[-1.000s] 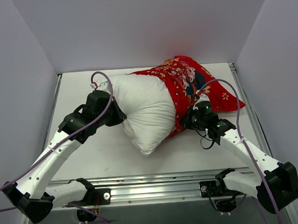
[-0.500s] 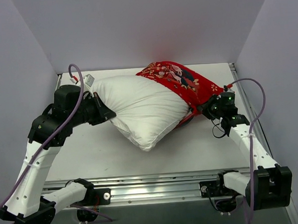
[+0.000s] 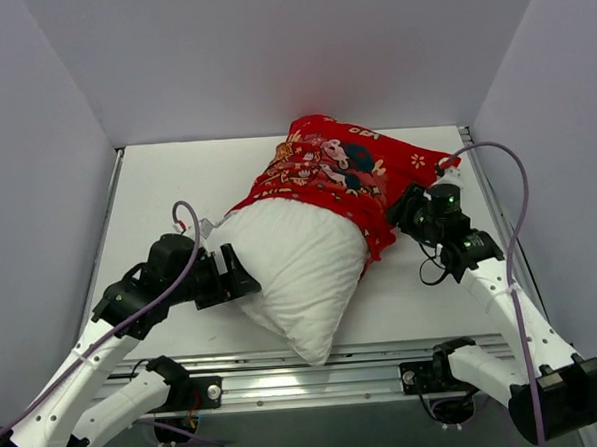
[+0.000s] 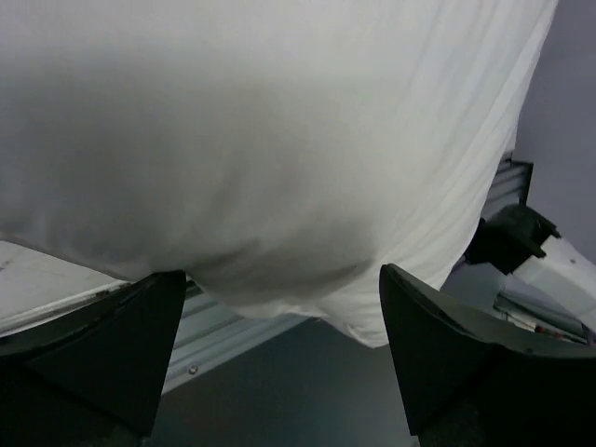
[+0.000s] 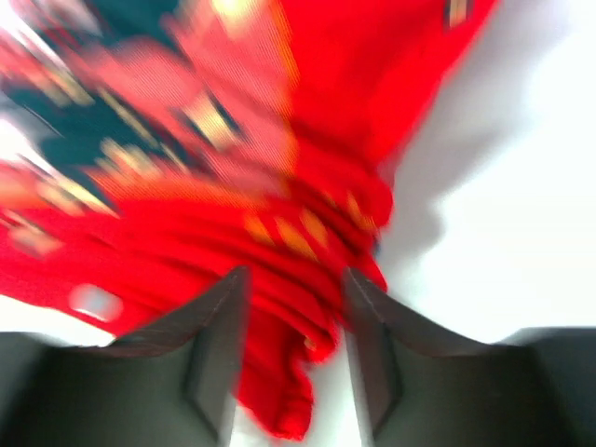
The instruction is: Remove the pillowcase from the pillow
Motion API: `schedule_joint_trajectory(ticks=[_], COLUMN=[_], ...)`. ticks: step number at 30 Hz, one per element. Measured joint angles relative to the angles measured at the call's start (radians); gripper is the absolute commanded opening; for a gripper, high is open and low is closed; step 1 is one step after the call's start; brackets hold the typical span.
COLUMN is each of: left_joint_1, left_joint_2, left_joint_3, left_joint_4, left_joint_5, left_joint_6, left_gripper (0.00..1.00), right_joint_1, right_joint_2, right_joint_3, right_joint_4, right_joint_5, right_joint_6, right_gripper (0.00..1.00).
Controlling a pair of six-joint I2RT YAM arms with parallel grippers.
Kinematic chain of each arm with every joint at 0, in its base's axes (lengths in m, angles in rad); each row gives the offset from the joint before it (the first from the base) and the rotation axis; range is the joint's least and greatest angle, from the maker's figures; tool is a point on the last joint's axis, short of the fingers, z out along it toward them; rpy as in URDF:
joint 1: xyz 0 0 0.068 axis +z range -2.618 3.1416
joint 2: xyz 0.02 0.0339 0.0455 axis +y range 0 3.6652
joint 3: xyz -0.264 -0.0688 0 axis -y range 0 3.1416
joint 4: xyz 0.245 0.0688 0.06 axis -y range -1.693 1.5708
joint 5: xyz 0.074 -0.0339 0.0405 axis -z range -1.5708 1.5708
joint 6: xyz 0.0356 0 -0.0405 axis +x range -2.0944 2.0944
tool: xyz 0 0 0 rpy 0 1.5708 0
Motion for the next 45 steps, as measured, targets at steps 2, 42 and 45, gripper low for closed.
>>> schedule_joint_trajectory(ticks=[2,42,45], left_joint_1=[-0.002,0.088,0.079], left_joint_2=[-0.036,0.402,0.393], left_joint_3=[-0.004,-0.058,-0.08], left_joint_4=[-0.011,0.465,0.511], left_joint_5=[-0.054,0.044,0.041], left_joint_6=[-0.021,0.129,0.108], left_gripper=[0.94,0.12,0.02], right_joint_1=[0.019,0.492,0.518], right_joint_2=[-0.034,0.809,0.872], right_joint_3=[0.044,0.905,0.94], right_joint_4=[-0.009,-0.053,-0.09], right_joint_5=[0.032,-0.057,-0.071], right_joint_6=[-0.023,-0.774,-0.826], right_gripper=[0.64,0.89,0.9])
